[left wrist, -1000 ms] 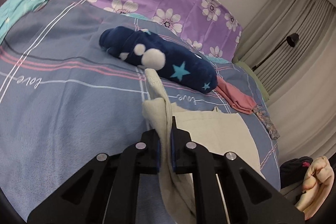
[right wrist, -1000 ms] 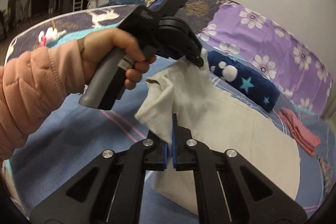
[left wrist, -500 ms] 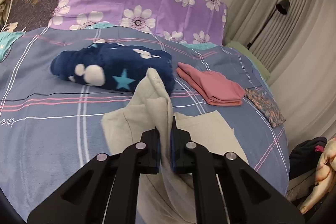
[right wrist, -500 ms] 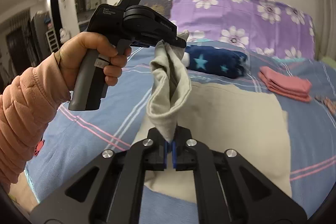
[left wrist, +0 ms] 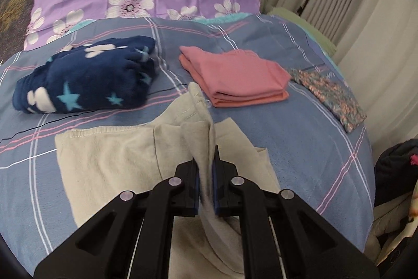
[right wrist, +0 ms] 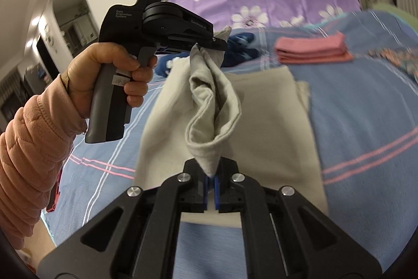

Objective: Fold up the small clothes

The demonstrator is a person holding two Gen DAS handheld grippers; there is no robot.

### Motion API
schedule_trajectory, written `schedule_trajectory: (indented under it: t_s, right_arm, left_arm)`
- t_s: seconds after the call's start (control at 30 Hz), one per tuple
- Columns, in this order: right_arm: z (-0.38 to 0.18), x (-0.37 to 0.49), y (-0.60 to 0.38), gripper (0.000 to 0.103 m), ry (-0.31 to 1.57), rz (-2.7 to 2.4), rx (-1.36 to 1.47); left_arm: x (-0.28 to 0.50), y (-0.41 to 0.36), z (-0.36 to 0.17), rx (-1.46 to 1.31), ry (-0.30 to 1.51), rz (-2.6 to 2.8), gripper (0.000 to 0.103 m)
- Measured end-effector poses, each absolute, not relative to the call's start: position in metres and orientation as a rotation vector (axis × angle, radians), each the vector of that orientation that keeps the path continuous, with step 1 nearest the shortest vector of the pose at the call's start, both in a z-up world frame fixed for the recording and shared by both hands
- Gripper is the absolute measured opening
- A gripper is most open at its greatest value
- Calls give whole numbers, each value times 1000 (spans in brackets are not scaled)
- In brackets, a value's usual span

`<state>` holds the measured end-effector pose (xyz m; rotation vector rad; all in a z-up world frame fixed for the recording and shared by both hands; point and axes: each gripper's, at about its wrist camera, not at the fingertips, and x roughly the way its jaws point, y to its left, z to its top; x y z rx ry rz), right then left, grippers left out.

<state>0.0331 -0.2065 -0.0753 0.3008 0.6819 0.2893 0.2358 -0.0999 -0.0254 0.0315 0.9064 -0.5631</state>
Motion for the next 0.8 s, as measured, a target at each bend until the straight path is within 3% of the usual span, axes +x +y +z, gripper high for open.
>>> schedule_trajectory:
  t_s: [0.3,0.57,0.63,0.7,0.8]
  right_arm:
    - [-113,32,-257,3,760,264,441]
    - [-122,26,-267,3,769,287,485]
    - [-128,25,-269,5,783,286,498]
    - [-133,25,-274,12,804,268,511]
    - [-139,21,-286,18,810,283,568]
  left_arm:
    - [242,-179,-68,205,972,-527,7]
    - [243,-200,-81,267,988,-493,8]
    - [240,-200,-80,272,976,-509,19]
    - [231,-198,-77,259,971,-541,58]
    - [204,-191,-67,287,925,-600,62]
